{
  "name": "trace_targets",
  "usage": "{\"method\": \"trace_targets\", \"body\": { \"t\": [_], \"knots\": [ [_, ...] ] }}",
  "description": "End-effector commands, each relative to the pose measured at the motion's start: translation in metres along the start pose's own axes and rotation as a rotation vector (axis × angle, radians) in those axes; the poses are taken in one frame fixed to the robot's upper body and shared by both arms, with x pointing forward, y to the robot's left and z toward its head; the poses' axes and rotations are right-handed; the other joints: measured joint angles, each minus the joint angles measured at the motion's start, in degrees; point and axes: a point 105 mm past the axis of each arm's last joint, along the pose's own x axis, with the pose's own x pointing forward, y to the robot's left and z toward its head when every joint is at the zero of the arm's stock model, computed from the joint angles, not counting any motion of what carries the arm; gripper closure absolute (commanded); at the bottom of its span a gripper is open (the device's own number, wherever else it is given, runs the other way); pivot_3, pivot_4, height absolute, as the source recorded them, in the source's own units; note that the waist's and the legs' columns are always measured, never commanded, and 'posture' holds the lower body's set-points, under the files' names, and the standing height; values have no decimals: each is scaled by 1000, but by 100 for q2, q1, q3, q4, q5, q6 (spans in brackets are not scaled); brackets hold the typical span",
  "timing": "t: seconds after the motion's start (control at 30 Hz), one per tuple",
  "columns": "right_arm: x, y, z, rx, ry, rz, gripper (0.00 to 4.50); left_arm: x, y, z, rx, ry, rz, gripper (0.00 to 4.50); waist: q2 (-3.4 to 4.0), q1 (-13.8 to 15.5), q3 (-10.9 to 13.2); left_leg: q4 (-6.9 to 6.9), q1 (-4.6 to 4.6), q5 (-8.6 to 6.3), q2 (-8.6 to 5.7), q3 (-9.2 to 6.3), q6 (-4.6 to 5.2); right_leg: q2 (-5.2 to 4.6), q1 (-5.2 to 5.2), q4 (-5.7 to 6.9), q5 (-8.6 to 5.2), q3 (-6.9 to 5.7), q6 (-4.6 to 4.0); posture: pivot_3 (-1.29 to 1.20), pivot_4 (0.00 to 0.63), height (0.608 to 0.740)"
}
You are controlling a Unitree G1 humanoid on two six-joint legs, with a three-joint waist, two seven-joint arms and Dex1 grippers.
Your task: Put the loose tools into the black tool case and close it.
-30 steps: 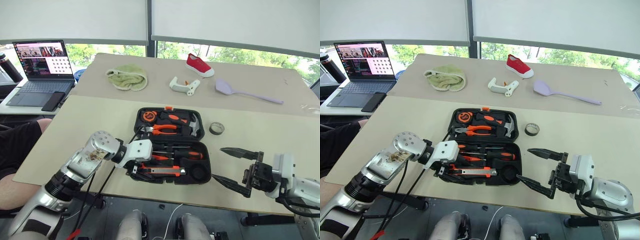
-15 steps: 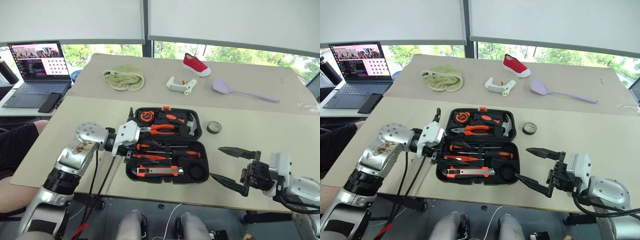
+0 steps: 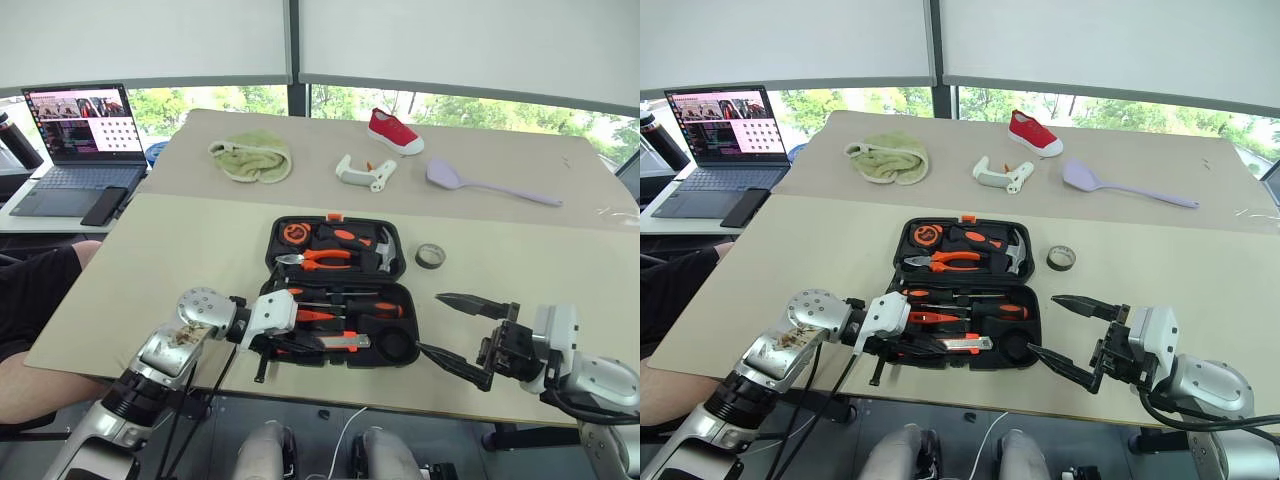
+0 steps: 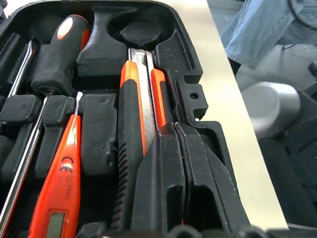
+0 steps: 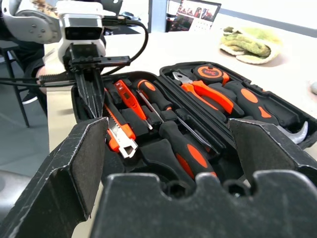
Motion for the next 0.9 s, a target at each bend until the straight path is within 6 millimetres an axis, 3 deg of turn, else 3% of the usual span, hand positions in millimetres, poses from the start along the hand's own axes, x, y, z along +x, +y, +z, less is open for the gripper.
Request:
{"method": "trace_targets", "body": {
  "t": [0.03,0.23,0.37,0.57,0.77,0.9],
  "knots": [
    [1,0,11,-40,-23,-3,0,4,1,-33,-194,101,67,4415,8,6,-8,0,6,0,0,0,0,-1,0,0,0,0,0,0,150,736],
    [1,1,12,-36,-26,-3,0,4,0,-4,-120,-55,36,4415,17,5,-15,0,32,-16,-1,0,-15,-13,4,-3,-1,8,0,0,150,736],
    [0,1,12,-31,-26,-5,0,-6,11,12,-68,-121,83,4415,14,1,-14,-1,23,-13,0,1,-9,-13,1,-3,1,17,1,0,150,736],
    [2,1,11,-24,-31,-3,0,-4,16,5,-80,-73,116,4415,13,0,-12,3,-5,-3,-2,1,6,-7,-6,-1,6,13,5,0,150,736],
    [3,1,10,-20,-30,0,0,2,18,-18,-159,52,168,4415,12,3,-12,3,-1,-5,-3,0,3,-10,-5,-2,7,13,6,0,150,736],
    [4,1,8,-13,-27,3,0,10,8,-32,-247,142,132,4415,14,10,-13,3,11,-13,-2,-1,-9,-11,-6,-5,6,15,7,0,150,736]
  ]
}}
